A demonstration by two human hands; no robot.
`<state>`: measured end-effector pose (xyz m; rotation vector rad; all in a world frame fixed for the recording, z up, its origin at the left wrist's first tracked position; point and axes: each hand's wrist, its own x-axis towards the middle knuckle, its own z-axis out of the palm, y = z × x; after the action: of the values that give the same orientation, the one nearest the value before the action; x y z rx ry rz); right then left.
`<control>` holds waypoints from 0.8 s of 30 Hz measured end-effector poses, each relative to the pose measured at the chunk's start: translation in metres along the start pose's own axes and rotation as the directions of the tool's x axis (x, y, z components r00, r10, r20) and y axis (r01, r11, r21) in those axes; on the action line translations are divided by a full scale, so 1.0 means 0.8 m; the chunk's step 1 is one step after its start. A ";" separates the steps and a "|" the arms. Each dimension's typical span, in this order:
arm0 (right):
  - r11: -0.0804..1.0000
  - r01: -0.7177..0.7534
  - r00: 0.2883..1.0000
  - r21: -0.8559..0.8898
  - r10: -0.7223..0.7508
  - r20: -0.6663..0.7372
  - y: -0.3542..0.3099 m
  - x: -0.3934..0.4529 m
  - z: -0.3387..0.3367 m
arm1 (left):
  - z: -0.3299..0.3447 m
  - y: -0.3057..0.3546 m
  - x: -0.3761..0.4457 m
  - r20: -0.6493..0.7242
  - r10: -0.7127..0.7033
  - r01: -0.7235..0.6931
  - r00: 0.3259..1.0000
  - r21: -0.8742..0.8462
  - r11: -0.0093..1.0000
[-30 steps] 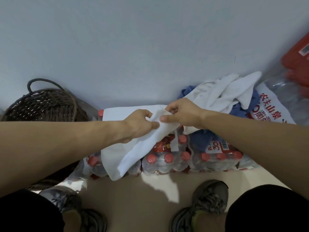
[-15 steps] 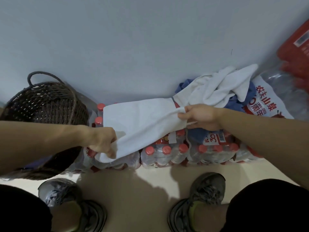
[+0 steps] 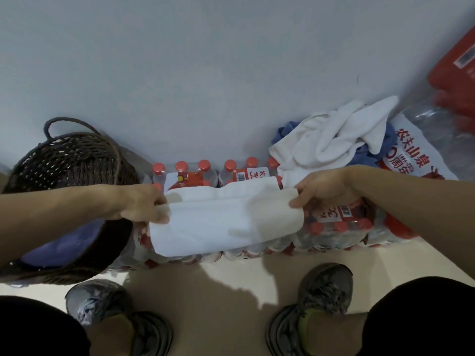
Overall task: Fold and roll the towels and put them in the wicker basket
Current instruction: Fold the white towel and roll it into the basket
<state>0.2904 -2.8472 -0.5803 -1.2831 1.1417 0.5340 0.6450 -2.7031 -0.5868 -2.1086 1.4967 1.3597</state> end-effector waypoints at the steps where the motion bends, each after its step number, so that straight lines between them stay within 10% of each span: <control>1: 0.998 0.032 0.996 0.054 -0.028 -0.080 -0.004 0.006 0.004 | 0.001 -0.001 0.006 -0.109 -0.030 0.028 0.994 -0.025 0.999; 7: 0.933 0.139 0.895 0.333 0.025 -0.445 -0.009 0.056 0.034 | 0.016 -0.015 0.046 -0.314 -0.241 0.066 0.918 -0.480 0.875; 11: 0.967 0.170 0.809 0.191 -0.026 -0.588 -0.006 0.074 0.045 | 0.032 -0.020 0.064 -0.373 -0.318 0.081 0.872 -0.530 0.844; 19: 0.996 0.060 0.700 -0.064 -0.088 -0.709 0.001 0.089 0.051 | 0.026 -0.023 0.074 -0.439 -0.213 0.101 0.873 -0.264 0.959; 24: 0.956 0.099 0.619 -0.276 -0.276 -0.735 -0.008 0.083 0.051 | 0.029 -0.021 0.072 -0.487 0.129 0.022 0.864 0.292 0.956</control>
<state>0.3368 -2.8288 -0.6401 -1.8866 1.6493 -0.1117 0.6490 -2.7170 -0.6495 -2.3376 1.8170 0.5570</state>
